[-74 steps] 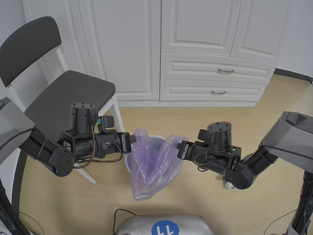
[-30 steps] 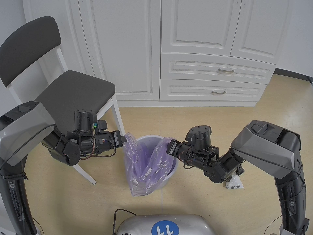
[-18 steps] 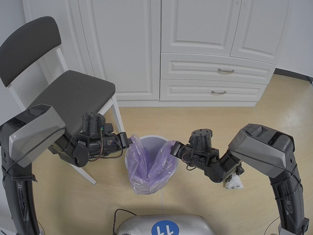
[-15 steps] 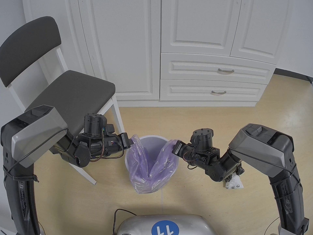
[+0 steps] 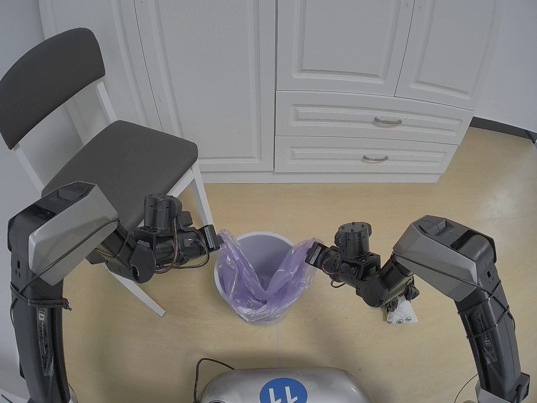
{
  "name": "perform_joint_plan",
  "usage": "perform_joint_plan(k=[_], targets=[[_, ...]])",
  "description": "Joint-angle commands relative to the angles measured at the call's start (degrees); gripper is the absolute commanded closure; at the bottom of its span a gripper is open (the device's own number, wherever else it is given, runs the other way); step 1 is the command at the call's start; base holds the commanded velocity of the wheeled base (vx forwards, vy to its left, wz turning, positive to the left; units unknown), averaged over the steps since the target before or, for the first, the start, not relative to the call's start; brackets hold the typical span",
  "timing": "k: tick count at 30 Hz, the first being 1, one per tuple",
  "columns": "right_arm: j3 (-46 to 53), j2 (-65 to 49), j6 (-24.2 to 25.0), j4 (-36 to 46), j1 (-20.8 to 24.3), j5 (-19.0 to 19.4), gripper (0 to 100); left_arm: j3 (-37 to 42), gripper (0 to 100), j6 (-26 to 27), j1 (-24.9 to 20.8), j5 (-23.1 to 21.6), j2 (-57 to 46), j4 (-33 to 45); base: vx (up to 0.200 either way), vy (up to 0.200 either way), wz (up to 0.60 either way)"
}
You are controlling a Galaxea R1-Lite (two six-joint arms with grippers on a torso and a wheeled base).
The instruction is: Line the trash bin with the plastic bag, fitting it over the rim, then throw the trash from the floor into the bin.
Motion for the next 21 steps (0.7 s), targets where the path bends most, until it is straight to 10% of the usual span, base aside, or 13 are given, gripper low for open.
perform_joint_plan(k=[1, 21], targets=[[-0.04, 0.92, -1.68, 0.15, -1.23, -0.29, 100, -0.60, 100, 0.10, 1.57, 0.22, -0.15, -0.02, 0.000, 0.000, 0.00], [9.18, -6.64, -23.39, 16.85, -3.26, -3.98, 100, 2.21, 100, 10.30, 2.80, 0.22, -2.26, 5.52, 0.000, 0.000, 0.00]])
